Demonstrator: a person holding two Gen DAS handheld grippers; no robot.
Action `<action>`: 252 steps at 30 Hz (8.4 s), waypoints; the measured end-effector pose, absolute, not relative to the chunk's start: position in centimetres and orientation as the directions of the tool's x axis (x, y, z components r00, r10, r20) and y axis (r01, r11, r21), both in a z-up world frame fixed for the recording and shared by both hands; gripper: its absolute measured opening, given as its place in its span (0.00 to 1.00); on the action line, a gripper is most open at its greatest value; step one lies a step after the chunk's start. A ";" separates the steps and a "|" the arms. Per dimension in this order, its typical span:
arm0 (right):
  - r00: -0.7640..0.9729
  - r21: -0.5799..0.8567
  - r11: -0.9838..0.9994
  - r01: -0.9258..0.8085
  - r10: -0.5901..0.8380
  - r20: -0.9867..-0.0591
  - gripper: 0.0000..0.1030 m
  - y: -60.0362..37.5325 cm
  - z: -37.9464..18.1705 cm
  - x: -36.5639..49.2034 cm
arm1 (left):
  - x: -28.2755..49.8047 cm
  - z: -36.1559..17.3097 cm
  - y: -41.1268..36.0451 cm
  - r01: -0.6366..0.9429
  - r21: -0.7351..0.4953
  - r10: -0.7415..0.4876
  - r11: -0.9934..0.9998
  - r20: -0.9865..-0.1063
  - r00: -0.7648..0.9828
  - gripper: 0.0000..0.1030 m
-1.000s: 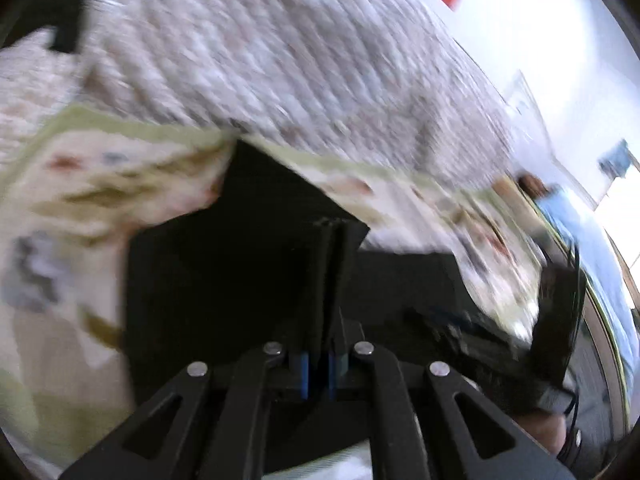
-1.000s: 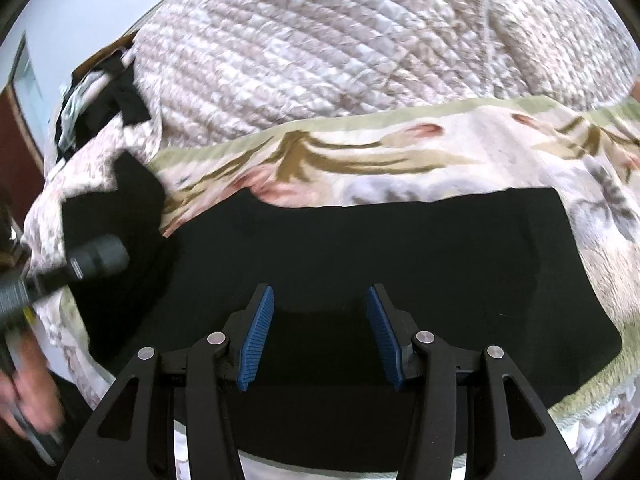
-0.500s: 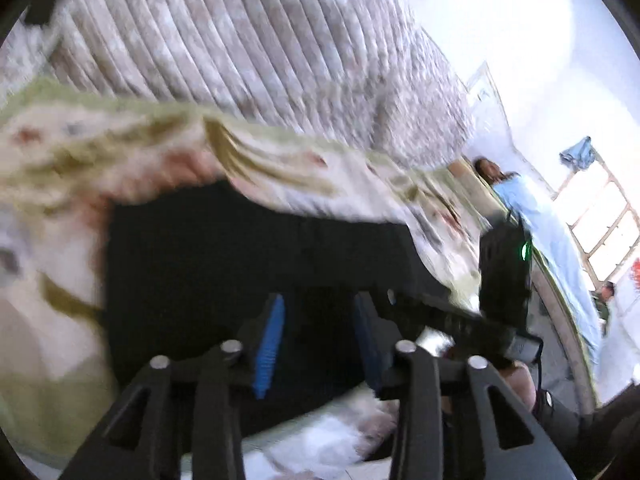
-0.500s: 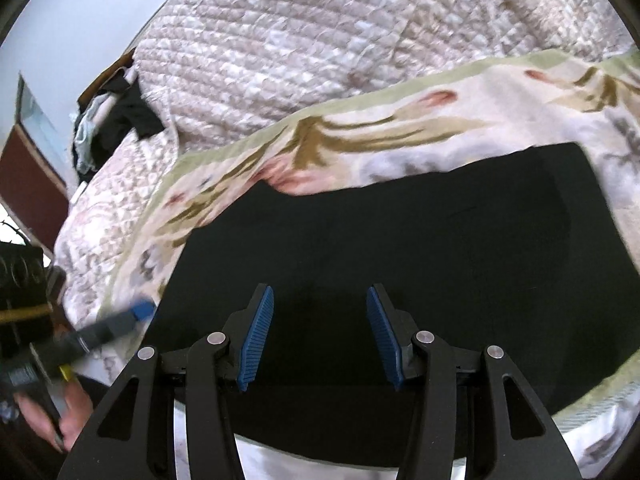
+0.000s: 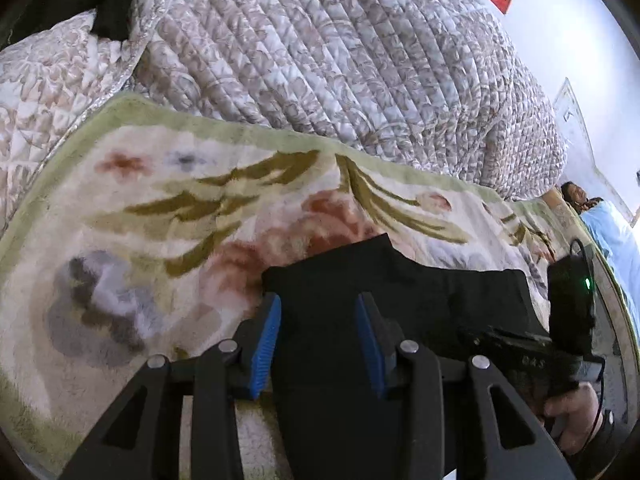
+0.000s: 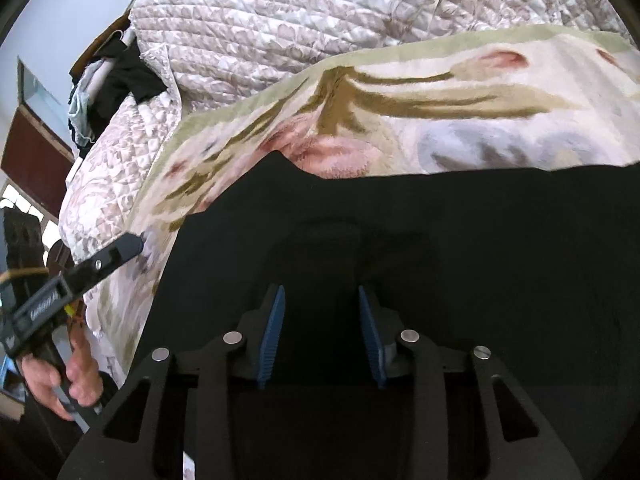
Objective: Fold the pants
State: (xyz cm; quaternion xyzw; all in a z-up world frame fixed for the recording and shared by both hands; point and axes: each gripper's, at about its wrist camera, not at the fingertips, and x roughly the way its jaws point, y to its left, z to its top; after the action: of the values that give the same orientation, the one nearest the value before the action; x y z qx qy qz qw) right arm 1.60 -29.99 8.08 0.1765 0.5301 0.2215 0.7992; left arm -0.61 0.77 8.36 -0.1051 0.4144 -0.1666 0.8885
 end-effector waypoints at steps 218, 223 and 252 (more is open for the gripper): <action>0.453 0.389 0.865 -0.317 0.499 -0.739 0.07 -27.1 14.5 -2.8 | -1.7 8.6 1.0 0.204 -0.362 -0.412 0.910 -0.725 0.552 0.48; 0.461 0.332 0.899 -0.285 0.432 -0.775 0.07 -29.0 13.5 1.4 | 1.5 6.7 -1.2 0.222 -0.351 -0.415 0.910 -0.761 0.499 0.47; 0.482 0.315 0.888 -0.334 0.448 -0.753 0.31 -28.5 14.5 -6.6 | -6.4 11.4 -1.8 0.329 -0.259 -0.414 0.908 -0.672 0.614 0.16</action>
State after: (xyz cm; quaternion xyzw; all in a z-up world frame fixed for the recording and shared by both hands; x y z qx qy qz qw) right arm -6.62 -28.54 14.48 0.0630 0.4551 0.2277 0.8585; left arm -6.37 -1.75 11.44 -0.0547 0.3873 -0.2073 0.8967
